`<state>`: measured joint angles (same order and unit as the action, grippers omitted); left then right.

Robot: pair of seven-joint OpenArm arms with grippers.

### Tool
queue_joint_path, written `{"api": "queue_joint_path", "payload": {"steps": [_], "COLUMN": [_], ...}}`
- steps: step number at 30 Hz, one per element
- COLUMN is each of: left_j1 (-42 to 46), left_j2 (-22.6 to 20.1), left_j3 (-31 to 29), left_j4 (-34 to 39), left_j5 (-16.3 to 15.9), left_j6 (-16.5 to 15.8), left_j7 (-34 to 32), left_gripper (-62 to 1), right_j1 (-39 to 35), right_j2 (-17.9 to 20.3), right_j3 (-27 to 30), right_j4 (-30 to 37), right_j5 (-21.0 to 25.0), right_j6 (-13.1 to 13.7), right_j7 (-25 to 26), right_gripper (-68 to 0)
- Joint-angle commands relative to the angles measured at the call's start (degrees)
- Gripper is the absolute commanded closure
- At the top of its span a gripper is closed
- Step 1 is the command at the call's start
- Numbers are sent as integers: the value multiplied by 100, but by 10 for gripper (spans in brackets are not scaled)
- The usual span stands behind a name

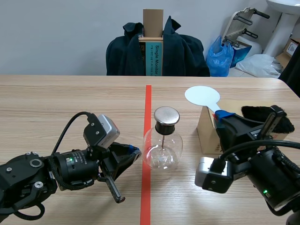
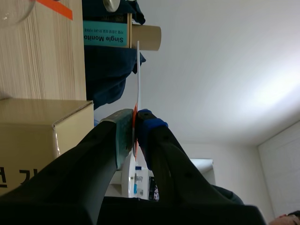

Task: Do the electroscope experiment.
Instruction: 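Move the plate toward and away from the electroscope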

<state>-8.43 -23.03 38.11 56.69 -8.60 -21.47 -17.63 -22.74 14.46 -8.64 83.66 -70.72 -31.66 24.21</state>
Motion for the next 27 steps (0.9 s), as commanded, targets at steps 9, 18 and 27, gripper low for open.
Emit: {"api": "queue_joint_path", "payload": {"steps": [9,18,27], "left_j1": [-63,-63,-63], "left_j2": [26,26,26], "left_j3": [-15,-15,-15], "left_j4": [31,31,31], "left_j5": [-52,-52,-52], "left_j6": [-9,-9,-9], "left_j7": [-76,-76,-76], "left_gripper": [-19,-19,-19], "right_j1": [50,52,52], "right_j2": [46,46,46], "right_j3": [146,146,146], "right_j4": [96,96,96], "right_j5": [31,31,31], "right_j6": [-42,-42,-44], "right_j7": [155,1231,2070], "right_gripper": [-7,-7,-7]}}
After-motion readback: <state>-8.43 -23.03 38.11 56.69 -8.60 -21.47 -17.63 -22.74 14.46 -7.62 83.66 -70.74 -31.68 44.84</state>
